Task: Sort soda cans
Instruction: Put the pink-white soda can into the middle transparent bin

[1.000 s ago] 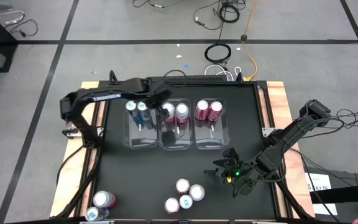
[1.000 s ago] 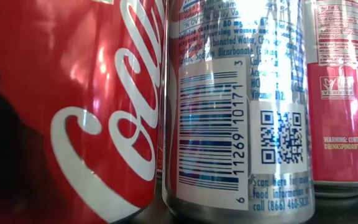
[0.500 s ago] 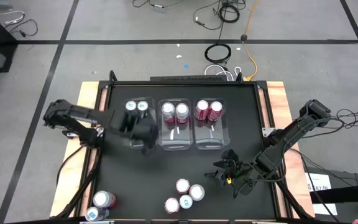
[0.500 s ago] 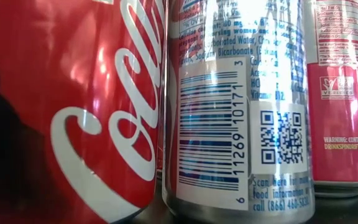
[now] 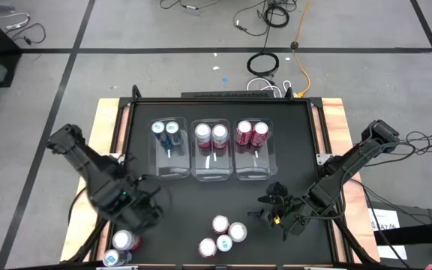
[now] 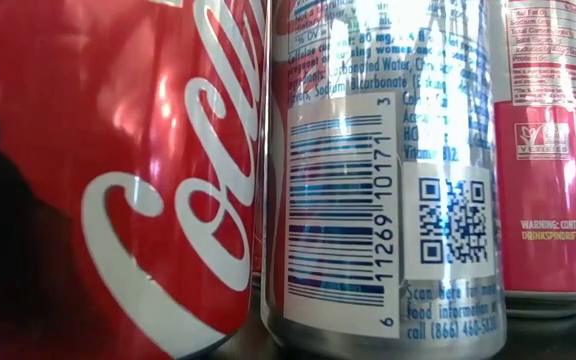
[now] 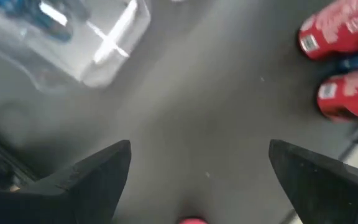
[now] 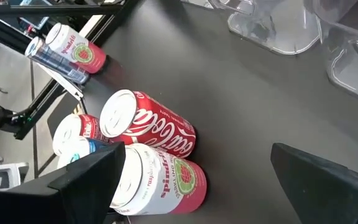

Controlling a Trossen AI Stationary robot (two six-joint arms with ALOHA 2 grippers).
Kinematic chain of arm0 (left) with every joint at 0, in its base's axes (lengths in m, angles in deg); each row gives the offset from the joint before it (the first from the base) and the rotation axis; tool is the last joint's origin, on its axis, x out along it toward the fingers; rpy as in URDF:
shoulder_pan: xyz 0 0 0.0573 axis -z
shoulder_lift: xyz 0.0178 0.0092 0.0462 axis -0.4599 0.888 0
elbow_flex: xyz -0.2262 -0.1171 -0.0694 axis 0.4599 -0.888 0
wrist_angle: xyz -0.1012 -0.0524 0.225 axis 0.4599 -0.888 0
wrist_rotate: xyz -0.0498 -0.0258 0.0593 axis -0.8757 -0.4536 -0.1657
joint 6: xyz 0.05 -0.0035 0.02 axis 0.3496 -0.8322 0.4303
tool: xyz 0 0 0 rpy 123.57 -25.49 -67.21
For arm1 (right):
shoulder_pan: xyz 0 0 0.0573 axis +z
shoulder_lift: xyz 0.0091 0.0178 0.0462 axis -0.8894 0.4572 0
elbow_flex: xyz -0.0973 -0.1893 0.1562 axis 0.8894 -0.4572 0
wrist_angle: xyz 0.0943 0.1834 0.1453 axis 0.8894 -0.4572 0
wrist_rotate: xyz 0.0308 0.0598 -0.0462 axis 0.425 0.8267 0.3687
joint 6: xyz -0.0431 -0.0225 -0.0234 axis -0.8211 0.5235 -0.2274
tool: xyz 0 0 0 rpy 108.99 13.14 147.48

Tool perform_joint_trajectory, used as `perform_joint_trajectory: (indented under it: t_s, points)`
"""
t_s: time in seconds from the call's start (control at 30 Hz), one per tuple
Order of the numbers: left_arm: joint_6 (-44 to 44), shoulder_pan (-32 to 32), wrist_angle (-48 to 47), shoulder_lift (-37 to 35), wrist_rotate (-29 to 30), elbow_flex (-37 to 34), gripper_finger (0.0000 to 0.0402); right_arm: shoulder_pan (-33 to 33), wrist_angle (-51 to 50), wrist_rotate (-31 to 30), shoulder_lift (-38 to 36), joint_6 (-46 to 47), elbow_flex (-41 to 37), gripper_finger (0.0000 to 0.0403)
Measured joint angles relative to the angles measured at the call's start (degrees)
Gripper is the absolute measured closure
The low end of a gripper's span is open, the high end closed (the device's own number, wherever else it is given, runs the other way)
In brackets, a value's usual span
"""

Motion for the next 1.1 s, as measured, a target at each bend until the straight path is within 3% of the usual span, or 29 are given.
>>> perform_joint_trajectory:
  t_s: [0.3,0.57,0.83,1.1]
  points:
    - [-12.87,10.92,0.05,0.40,-0.60,0.00,0.0014,0.00,0.00,2.82,0.00,-2.32,0.00,0.0007]
    - [-18.56,13.09,0.08,1.49,0.54,-1.06,0.0014,0.00,0.16,3.07,0.00,-2.26,0.00,0.0007]
    - [-17.54,13.09,7.29,1.27,0.24,-9.82,0.0014,0.00,0.28,5.81,0.00,0.35,0.00,0.0007]
    - [-14.91,14.10,15.13,-1.55,-5.76,-17.71,0.0013,0.00,3.01,5.57,0.00,0.62,0.00,0.0007]
